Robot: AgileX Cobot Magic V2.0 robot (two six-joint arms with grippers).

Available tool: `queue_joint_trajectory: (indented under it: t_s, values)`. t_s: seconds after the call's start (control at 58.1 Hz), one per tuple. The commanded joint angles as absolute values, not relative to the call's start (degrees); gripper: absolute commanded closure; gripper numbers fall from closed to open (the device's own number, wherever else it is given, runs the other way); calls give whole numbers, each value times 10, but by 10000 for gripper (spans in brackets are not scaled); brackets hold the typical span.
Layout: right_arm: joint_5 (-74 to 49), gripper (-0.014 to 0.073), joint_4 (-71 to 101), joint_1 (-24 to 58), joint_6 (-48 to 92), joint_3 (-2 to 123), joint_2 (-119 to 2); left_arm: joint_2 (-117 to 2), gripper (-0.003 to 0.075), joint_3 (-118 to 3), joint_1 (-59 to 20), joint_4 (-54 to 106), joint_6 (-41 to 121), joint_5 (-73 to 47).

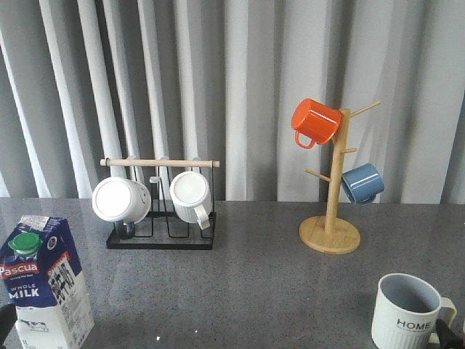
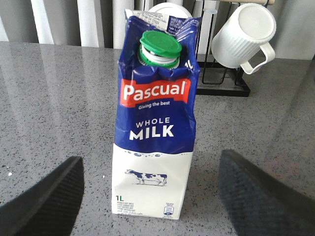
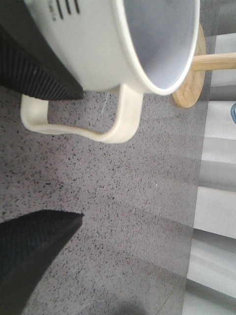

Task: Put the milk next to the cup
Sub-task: 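Slide the held mug with the right gripper toward the table center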

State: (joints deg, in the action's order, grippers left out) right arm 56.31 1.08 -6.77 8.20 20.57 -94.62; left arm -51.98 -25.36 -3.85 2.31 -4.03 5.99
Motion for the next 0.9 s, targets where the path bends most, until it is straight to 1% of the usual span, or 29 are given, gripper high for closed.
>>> queue_joint_trajectory:
  t_s: [0.0, 0.224, 0.327, 0.413, 0.465, 0.586, 0.723, 0.878]
  values:
    - [607, 118, 7, -72, 81, 226, -941, -519, 168, -274, -42, 28, -43, 101]
    - [609, 118, 7, -72, 81, 245, -960, -519, 168, -274, -42, 28, -43, 101]
    - [607, 118, 5, -85, 62, 253, -969, -519, 168, -274, -42, 28, -43, 101]
    - [607, 134, 5, -100, 46, 254, -973, -519, 168, -274, -42, 28, -43, 101]
    - [607, 159, 0, -108, 42, 254, -973, -519, 168, -274, -42, 28, -43, 101]
    - [602, 263, -27, -117, 38, 254, -975, -519, 168, -274, -42, 28, -43, 101]
    - [589, 427, -75, -117, 38, 261, -978, -519, 168, -274, -42, 28, -43, 101]
    - [577, 606, -76, -116, 37, 268, -980, -519, 168, -274, -42, 28, -43, 101]
